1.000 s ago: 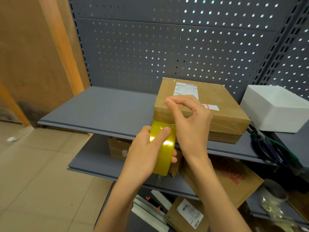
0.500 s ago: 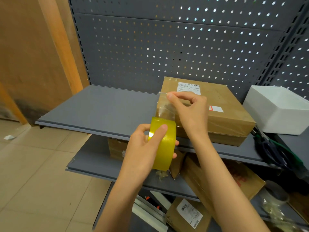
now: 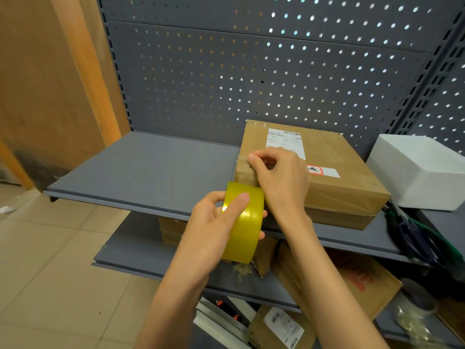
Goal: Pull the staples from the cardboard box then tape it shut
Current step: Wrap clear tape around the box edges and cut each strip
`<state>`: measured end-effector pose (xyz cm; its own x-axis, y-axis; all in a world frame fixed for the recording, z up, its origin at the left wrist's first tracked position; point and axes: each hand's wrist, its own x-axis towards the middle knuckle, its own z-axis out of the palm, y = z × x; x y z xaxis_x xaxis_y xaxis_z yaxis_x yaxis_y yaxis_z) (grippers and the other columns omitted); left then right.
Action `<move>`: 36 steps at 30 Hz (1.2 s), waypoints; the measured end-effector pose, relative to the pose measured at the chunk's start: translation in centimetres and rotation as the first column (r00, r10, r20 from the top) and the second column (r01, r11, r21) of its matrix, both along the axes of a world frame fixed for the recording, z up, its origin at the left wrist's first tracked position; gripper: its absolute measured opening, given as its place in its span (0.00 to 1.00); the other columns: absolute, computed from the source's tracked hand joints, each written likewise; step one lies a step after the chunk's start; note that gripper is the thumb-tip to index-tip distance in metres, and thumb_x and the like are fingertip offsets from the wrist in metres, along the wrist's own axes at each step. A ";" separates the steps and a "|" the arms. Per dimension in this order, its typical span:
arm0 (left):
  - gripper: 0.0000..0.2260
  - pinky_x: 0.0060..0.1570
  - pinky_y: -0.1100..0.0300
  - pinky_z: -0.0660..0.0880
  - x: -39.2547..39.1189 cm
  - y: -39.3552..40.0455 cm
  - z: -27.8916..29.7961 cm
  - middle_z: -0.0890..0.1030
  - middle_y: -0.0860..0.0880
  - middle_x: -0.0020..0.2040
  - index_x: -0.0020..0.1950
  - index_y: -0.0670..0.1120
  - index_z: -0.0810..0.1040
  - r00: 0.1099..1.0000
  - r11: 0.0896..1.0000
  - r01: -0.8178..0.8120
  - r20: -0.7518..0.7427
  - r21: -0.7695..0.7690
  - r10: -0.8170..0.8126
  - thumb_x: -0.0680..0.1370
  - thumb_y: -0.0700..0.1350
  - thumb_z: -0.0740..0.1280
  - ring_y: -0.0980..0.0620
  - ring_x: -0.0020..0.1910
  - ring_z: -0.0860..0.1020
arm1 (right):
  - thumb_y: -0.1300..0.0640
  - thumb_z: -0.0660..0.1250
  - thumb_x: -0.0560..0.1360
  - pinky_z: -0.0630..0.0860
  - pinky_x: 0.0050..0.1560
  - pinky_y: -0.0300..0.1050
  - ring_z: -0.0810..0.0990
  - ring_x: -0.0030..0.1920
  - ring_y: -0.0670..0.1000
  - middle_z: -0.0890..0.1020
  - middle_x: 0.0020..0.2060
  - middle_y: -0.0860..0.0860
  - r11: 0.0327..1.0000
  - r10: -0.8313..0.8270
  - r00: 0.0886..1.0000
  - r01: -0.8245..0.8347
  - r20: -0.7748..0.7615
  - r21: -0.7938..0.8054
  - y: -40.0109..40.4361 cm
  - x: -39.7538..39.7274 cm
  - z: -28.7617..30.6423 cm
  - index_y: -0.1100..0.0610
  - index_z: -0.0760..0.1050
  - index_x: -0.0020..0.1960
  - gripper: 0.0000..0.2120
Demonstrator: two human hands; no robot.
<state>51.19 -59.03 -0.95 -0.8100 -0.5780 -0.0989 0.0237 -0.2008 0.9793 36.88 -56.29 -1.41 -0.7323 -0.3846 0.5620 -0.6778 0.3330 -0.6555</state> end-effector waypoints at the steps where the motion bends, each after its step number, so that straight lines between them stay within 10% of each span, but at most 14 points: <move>1: 0.15 0.33 0.58 0.80 0.0 -0.1 0.0 0.85 0.46 0.43 0.60 0.43 0.72 1.000 1.000 0.003 0.002 0.002 -0.003 0.77 0.49 0.63 0.49 0.33 0.83 | 0.50 0.68 0.74 0.75 0.49 0.54 0.79 0.47 0.52 0.84 0.43 0.48 0.999 -0.010 1.000 0.010 -0.015 0.034 -0.1 -0.1 0.1 0.50 0.83 0.45 0.06; 15: 0.15 0.36 0.54 0.80 0.1 -0.3 0.0 0.85 0.45 0.41 0.58 0.44 0.72 1.000 1.000 0.003 0.017 -0.018 -0.002 0.76 0.50 0.63 0.47 0.33 0.83 | 0.57 0.66 0.76 0.73 0.48 0.43 0.77 0.46 0.48 0.82 0.43 0.48 0.984 0.162 0.979 -0.170 -0.124 -0.054 0.9 -0.9 -0.3 0.56 0.82 0.48 0.06; 21: 0.12 0.35 0.56 0.80 0.0 0.2 -0.3 0.84 0.44 0.34 0.54 0.46 0.72 0.999 0.998 -0.030 0.025 -0.060 0.031 0.75 0.50 0.64 0.49 0.29 0.81 | 0.53 0.56 0.80 0.63 0.66 0.39 0.70 0.67 0.46 0.77 0.63 0.49 0.845 0.465 0.885 -0.430 -0.039 0.317 2.6 -1.0 -0.5 0.56 0.75 0.64 0.17; 36: 0.15 0.37 0.55 0.79 0.4 0.2 -0.8 0.83 0.45 0.31 0.49 0.43 0.72 0.956 0.938 0.033 0.283 -0.345 0.070 0.76 0.56 0.63 0.47 0.30 0.83 | 0.56 0.56 0.81 0.62 0.67 0.40 0.70 0.67 0.48 0.76 0.64 0.49 0.836 0.470 0.883 -0.436 -0.023 0.332 2.6 -1.2 -0.7 0.57 0.74 0.66 0.16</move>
